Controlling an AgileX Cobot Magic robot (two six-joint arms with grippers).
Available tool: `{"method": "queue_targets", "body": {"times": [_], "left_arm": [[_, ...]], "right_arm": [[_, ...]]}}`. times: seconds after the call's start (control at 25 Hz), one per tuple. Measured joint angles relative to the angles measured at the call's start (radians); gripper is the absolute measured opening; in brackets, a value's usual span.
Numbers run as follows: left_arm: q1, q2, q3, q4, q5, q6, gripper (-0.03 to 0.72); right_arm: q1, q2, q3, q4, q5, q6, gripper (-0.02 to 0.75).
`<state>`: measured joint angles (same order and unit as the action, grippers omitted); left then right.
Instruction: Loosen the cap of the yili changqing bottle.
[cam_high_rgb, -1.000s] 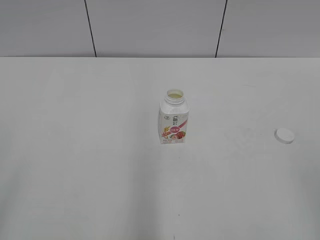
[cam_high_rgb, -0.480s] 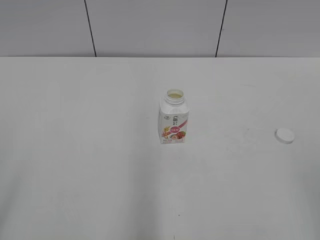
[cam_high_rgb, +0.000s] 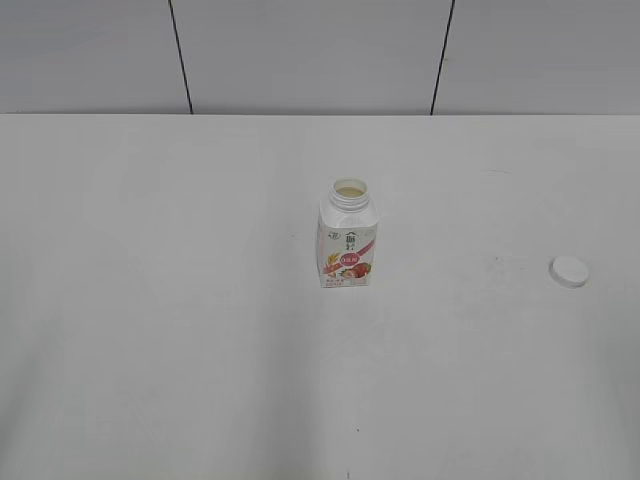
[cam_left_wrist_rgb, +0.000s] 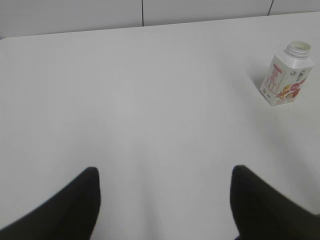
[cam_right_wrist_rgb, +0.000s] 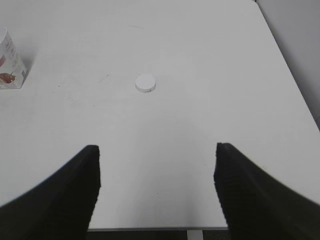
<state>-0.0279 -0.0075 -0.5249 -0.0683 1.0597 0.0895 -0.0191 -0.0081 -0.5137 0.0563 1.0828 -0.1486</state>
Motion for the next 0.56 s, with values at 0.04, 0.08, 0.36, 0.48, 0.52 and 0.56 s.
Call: {"method": "queue_targets", "body": {"times": [0.04,0.08,0.36,0.48,0.52,0.56], "left_arm": [[0.000,0.000,0.000,0.000,0.000,0.000,0.499],[0.000,0.000,0.000,0.000,0.000,0.000,0.499],[0.000,0.000,0.000,0.000,0.000,0.000,0.499],[0.000,0.000,0.000,0.000,0.000,0.000,0.499],[0.000,0.000,0.000,0.000,0.000,0.000,0.499],[-0.001,0.000,0.000,0.000,0.000,0.000,0.499]], "right_arm": [[0.000,0.000,0.000,0.000,0.000,0.000,0.561],[0.000,0.000,0.000,0.000,0.000,0.000,0.561],[0.000,0.000,0.000,0.000,0.000,0.000,0.561],[0.000,0.000,0.000,0.000,0.000,0.000,0.561],[0.000,0.000,0.000,0.000,0.000,0.000,0.561],[0.000,0.000,0.000,0.000,0.000,0.000,0.561]]}}
